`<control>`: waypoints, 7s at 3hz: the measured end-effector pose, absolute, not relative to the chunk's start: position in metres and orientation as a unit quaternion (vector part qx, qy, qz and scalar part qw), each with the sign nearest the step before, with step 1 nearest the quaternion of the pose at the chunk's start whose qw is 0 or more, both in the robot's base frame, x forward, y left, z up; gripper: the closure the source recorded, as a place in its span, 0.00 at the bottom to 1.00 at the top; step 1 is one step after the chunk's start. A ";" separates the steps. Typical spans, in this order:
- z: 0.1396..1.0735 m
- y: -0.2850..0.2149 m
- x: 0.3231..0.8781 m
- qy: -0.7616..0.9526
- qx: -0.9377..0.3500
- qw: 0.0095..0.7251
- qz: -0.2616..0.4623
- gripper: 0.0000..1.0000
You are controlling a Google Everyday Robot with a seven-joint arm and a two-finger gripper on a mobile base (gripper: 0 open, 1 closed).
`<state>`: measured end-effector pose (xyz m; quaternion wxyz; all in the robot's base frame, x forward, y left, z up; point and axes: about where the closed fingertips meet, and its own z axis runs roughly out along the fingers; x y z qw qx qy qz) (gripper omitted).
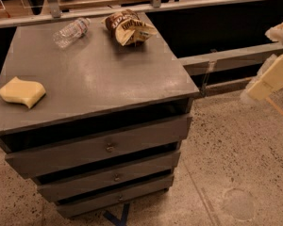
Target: Move brown chip bag near sponge
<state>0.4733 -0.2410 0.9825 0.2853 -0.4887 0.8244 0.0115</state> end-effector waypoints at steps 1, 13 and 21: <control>0.978 -0.248 0.509 0.840 -0.409 0.354 0.033 0.00; 0.929 -0.017 0.786 0.646 -0.517 0.562 0.002 0.00; 0.922 -0.007 0.840 0.660 -0.486 0.572 -0.034 0.88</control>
Offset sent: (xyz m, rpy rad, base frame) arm 0.1753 -0.0016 0.0316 0.3230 -0.4979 -0.3727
